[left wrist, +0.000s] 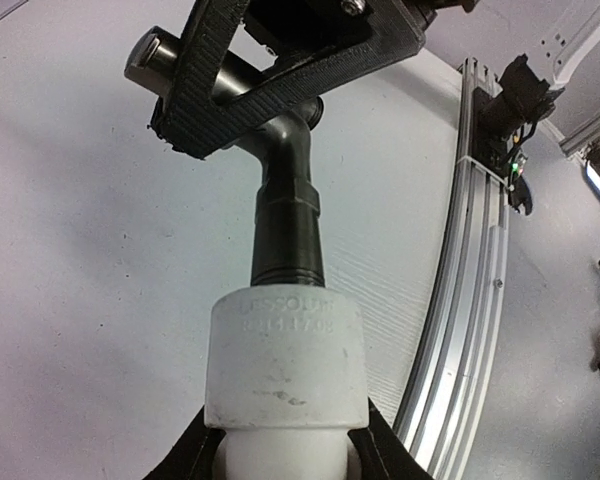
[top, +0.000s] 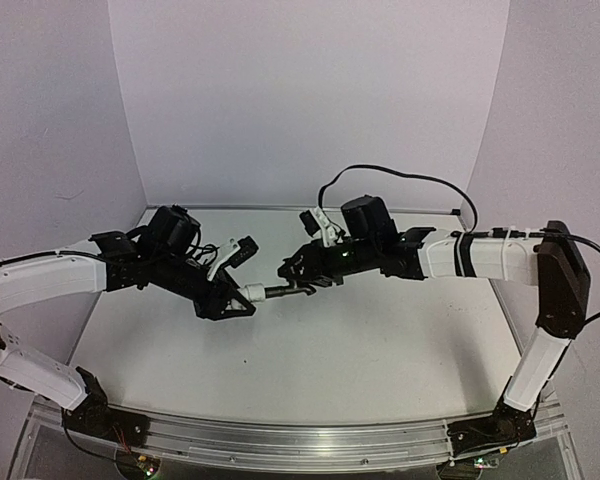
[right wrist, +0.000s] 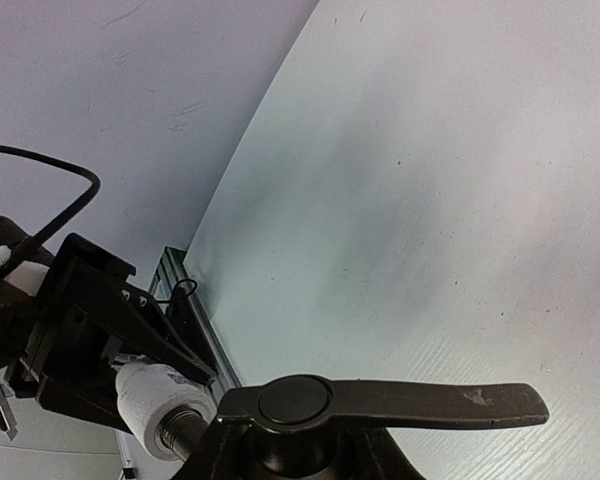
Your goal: Install the water faucets
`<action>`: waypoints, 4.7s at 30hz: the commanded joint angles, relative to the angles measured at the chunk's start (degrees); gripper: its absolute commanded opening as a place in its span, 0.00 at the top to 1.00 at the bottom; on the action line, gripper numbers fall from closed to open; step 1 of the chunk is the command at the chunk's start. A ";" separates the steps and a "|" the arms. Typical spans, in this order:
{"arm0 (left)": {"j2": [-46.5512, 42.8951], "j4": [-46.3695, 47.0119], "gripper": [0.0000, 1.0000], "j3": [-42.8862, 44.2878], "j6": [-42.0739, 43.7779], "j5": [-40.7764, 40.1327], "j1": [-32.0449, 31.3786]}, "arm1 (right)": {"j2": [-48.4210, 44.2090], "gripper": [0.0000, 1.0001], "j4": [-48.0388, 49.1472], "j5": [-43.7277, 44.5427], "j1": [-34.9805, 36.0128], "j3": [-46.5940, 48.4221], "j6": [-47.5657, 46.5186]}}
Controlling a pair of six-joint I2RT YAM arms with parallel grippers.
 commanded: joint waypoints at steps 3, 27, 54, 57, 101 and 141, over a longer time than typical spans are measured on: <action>1.82 2.80 1.00 9.31 13.03 -3.83 -4.53 | 1.02 1.00 6.87 -15.95 3.96 6.30 5.80; 3.40 -2.49 1.00 10.12 33.29 -28.29 -18.50 | 8.04 1.00 7.10 -28.50 2.94 12.39 14.19; 7.09 -1.92 1.00 6.26 35.65 -38.79 -25.11 | 8.83 0.49 7.55 -37.91 -1.22 9.90 18.05; 6.69 -1.79 1.00 5.90 34.93 -39.37 -24.53 | 7.82 0.39 7.55 -37.28 -1.88 8.69 17.83; -6.62 5.49 1.00 1.19 10.50 -24.69 -8.30 | -11.27 0.02 -18.90 -14.69 -8.78 -6.08 -14.23; 3.60 14.86 1.00 12.72 -27.34 25.63 1.33 | -20.57 0.39 6.87 -23.54 -8.72 -9.65 -48.49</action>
